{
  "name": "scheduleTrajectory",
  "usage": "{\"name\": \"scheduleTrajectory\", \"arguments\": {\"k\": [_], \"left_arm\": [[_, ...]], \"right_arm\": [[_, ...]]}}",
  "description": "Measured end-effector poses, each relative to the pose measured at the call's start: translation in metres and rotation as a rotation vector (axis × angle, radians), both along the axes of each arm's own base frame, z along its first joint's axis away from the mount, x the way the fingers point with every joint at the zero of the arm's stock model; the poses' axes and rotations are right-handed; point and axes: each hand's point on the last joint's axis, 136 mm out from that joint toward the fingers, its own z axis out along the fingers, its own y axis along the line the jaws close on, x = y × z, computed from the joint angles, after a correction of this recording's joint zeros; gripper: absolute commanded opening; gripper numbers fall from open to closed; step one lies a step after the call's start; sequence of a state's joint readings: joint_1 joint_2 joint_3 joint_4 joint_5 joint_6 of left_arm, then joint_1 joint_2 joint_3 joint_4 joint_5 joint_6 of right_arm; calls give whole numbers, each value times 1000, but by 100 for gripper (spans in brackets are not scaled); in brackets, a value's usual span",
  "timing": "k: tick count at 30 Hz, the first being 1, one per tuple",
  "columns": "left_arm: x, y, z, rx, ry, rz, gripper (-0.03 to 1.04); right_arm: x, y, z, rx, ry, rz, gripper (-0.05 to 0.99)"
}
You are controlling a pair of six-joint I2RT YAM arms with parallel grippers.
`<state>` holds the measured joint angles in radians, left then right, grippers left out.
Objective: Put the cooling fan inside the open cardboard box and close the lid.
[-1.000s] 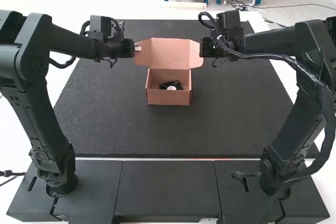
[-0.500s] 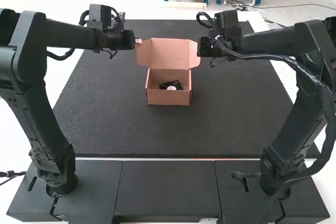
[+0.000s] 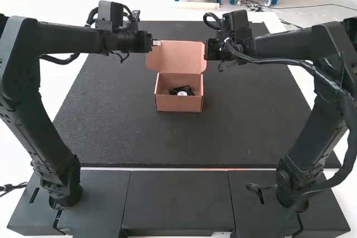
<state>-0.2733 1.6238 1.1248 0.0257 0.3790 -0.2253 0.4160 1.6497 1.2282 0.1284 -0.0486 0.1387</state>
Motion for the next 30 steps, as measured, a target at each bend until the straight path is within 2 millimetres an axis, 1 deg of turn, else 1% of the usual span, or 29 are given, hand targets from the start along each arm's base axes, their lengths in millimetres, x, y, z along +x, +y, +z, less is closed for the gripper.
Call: {"name": "scheduleTrajectory", "arguments": {"k": [4, 6, 9, 12, 16, 18, 19, 22, 26, 30], "left_arm": [[-2, 0, -6, 9, 8, -3, 74], [-2, 1, -6, 18, -1, -6, 77], [2, 5, -3, 28, -32, 2, 77], [5, 12, -5, 40, -50, 15, 77], [4, 22, -18, 63, -39, 30, 76], [2, 24, -24, 74, -28, 30, 76], [1, 25, -28, 79, -23, 30, 73], [-2, 25, -35, 89, -12, 28, 60], [-2, 26, -35, 92, -16, 29, 37], [0, 25, -32, 91, -34, 28, 37]], "right_arm": [[-2, -1, 0, 0, 1, 0, -1], [-4, -2, 0, 0, 2, 0, -1], [-5, -1, 0, 2, 3, 6, -1], [-5, -1, 0, 3, 4, 7, -1], [-5, 0, 0, 4, 5, 10, -1], [-5, 0, -1, 5, 6, 12, -1], [-5, 0, -1, 6, 6, 13, -1], [-6, 0, -1, 5, 6, 13, -1], [-6, 0, -1, 6, 6, 13, -1], [-7, 0, -2, 6, 8, 13, -1]]}}
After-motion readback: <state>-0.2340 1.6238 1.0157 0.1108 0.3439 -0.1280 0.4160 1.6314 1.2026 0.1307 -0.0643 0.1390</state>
